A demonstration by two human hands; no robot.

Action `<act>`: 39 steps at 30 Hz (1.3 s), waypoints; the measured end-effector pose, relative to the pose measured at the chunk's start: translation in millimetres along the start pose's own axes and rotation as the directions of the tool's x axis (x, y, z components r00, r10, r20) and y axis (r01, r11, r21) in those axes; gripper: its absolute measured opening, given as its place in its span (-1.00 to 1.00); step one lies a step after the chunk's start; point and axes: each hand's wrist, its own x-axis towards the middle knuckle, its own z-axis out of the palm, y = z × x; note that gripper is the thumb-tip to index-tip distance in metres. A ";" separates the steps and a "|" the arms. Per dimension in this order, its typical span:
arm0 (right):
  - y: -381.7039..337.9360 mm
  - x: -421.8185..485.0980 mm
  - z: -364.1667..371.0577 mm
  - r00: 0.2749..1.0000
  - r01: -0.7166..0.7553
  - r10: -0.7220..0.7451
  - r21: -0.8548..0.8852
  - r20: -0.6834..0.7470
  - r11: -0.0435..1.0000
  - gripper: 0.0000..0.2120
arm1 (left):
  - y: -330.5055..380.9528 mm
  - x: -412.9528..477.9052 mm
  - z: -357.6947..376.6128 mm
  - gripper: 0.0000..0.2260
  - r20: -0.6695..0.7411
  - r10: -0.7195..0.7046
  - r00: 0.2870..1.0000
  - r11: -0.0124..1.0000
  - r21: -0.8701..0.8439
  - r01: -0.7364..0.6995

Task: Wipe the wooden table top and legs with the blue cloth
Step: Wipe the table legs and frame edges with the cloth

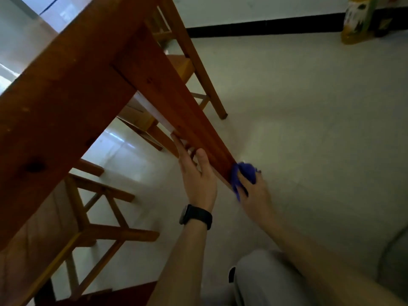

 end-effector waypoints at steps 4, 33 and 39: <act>27.4 -23.0 -4.4 0.945 -0.307 0.302 0.023 0.130 0.951 -0.63 | -5.2 0.4 5.3 -0.45 -0.002 0.017 1.000 1.000 0.015 -0.017; 78.0 -34.8 62.1 0.528 -0.846 0.806 0.243 0.267 0.474 -0.60 | -17.8 -1.1 36.3 -0.40 -0.232 0.121 0.965 0.989 -0.051 -0.136; 36.5 -2.8 76.9 0.740 -0.507 0.657 0.523 -0.143 0.685 -0.51 | -34.1 0.2 41.6 -0.35 -0.235 0.179 0.955 0.983 -0.001 -0.185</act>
